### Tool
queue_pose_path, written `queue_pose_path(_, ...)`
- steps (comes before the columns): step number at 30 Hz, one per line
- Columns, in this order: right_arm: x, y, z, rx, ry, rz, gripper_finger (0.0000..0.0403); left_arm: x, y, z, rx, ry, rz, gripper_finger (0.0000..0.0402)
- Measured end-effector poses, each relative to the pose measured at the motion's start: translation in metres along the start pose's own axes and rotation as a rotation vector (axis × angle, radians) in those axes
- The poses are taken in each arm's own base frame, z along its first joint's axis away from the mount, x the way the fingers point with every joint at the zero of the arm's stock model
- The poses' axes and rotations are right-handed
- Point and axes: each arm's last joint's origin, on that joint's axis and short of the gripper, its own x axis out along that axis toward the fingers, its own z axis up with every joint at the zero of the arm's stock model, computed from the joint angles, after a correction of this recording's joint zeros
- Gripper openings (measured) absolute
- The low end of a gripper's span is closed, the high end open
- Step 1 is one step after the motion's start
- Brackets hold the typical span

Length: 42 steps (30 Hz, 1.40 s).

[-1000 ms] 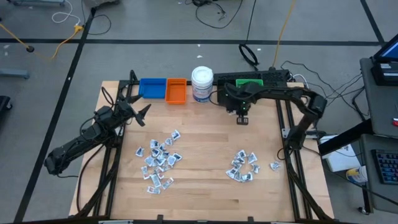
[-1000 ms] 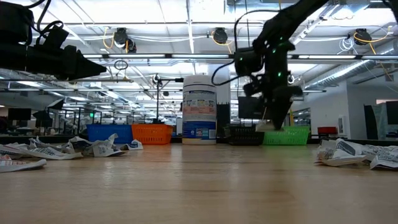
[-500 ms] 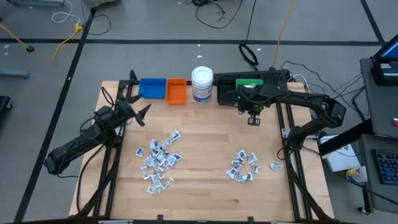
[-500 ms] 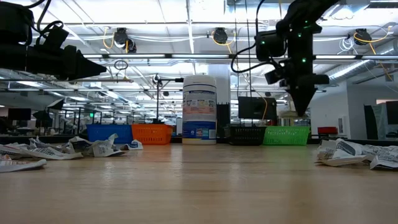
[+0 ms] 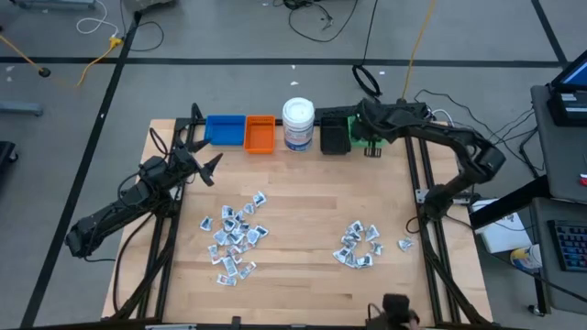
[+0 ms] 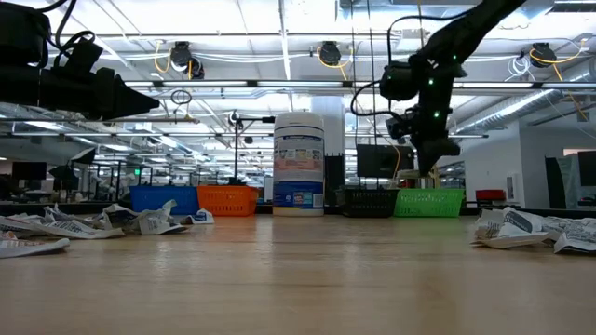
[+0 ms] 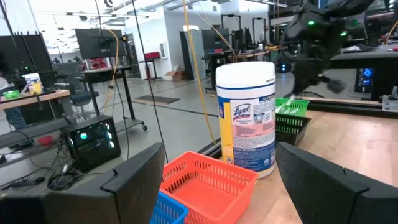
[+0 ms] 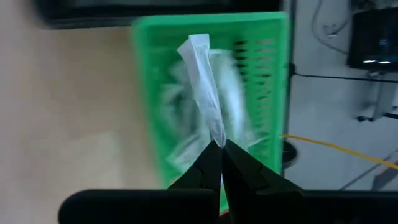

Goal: Pick & Place First Aid Supplies
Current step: Put the bandage into the green bin, then put the towelette pack into the black bin

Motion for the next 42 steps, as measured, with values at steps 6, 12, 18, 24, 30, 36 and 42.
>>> queue_pose_path(6, 0.025, -0.019, -0.007, -0.009, 0.011, -0.040, 0.0000, 0.000, 0.000, 0.000, 0.000, 0.001, 0.000, 0.0310)
queue_pose_path(12, 0.035, -0.023, -0.012, 0.015, 0.032, -0.031, 0.0014, 0.000, 0.000, 0.000, 0.000, 0.001, 0.000, 0.0310)
queue_pose_path(18, 0.035, -0.021, -0.010, 0.036, -0.039, 0.036, 0.0085, 0.000, 0.000, 0.000, 0.000, 0.000, 0.000, 0.0310)
queue_pose_path(24, 0.030, -0.021, -0.010, 0.202, 0.063, -0.075, 0.0161, 0.000, 0.000, 0.000, 0.000, 0.001, 0.000, 0.0310)
queue_pose_path(30, 0.006, -0.012, -0.013, 0.406, 0.102, -0.106, 0.0184, 0.000, 0.000, 0.000, 0.000, 0.001, 0.000, 0.0310)
queue_pose_path(36, -0.017, 0.001, -0.015, 0.648, 0.111, -0.095, 0.0180, 0.000, 0.000, 0.000, 0.000, 0.001, 0.000, 0.0310)
queue_pose_path(42, -0.039, 0.020, -0.018, 1.012, 0.134, 0.056, 0.0174, 0.000, 0.000, 0.000, 0.000, 0.000, -0.001, 0.0310)
